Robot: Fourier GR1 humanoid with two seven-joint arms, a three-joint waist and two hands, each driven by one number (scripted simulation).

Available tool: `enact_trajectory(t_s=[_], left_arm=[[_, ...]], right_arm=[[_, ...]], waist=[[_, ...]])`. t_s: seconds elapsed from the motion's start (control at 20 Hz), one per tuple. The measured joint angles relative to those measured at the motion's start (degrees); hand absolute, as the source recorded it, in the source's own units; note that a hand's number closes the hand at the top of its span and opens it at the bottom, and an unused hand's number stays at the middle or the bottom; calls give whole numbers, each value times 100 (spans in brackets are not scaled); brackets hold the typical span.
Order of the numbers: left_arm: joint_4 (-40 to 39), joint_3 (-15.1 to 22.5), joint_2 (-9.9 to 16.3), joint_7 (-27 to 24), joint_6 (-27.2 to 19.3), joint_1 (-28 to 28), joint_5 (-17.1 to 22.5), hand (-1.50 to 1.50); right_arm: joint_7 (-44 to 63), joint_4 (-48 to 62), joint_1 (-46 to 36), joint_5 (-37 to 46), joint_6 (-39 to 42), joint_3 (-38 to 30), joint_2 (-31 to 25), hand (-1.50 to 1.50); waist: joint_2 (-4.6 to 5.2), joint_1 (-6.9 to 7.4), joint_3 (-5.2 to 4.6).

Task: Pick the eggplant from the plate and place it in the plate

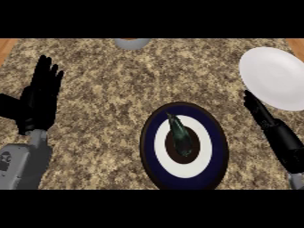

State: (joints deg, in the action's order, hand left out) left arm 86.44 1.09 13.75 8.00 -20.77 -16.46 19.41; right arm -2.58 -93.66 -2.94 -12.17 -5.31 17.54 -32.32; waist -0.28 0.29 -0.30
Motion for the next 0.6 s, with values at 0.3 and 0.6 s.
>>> enact_trajectory(t_s=[0.3,0.6], left_arm=[[-287,574,227,95,208,373,-566,0],[-530,1015,289,294,350,717,-846,0]], right_arm=[[559,148,-840,-1113,961,309,699,150],[-175,418,-1636,1098,802,820,-47,150]], waist=[[117,280,38],[61,348,15]])
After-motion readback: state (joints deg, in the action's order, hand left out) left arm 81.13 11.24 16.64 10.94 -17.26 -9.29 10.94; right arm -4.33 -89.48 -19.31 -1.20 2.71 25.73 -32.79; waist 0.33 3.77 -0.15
